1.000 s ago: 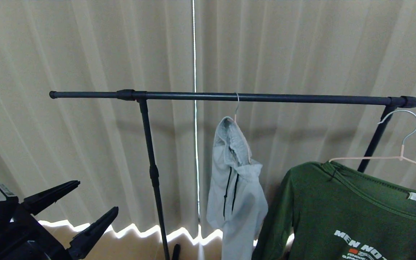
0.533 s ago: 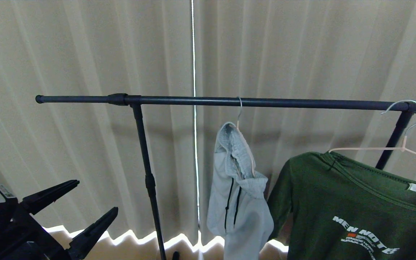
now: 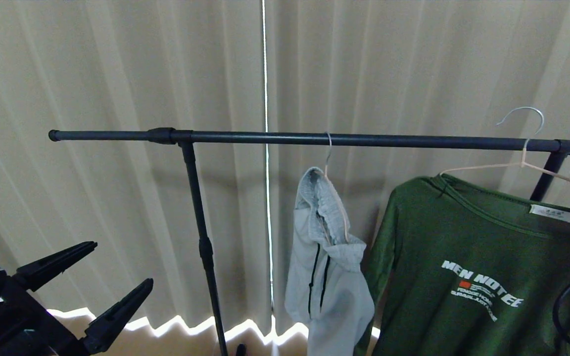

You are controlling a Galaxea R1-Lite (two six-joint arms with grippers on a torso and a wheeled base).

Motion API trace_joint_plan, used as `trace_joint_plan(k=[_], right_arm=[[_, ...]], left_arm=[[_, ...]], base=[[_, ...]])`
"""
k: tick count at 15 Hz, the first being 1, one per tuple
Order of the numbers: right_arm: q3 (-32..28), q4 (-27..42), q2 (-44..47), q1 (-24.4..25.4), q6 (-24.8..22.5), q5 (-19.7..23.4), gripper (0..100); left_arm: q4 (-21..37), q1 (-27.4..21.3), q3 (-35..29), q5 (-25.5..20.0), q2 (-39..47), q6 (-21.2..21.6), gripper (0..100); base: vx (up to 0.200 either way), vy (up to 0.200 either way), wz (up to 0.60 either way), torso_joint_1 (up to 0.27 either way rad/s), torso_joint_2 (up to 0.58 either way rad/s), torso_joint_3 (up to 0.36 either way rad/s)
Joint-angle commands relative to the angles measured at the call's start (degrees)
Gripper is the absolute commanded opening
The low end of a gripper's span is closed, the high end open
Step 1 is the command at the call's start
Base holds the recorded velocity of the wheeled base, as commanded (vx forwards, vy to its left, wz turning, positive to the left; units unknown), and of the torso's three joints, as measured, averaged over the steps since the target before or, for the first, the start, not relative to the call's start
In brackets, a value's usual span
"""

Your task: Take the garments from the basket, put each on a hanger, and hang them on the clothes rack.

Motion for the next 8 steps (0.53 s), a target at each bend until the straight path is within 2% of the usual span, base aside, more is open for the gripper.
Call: trace_joint_plan(k=[1, 4, 8], right_arm=[[-1.55, -2.46, 7.12, 1.20, 0.01, -1.78, 0], [-2.78, -5.00, 10.81, 1.37, -0.08, -4.68, 0], [-3.39, -5.18, 13.01, 3.31, -0.08, -5.73, 0]], left_arm=[[0.00, 0.09, 0.00, -0.02, -0.67, 0.01, 100], [0.00, 0.09, 0.00, -0.02, -0.67, -0.08, 100], [0.00, 0.18, 0.00, -0.02, -0.85, 0.01, 100]], base=[[0.000, 0.000, 0.00, 0.000, 0.00, 0.000], [0.000, 0.000, 0.00, 0.000, 0.00, 0.000], [0.000, 0.000, 0.00, 0.000, 0.00, 0.000]])
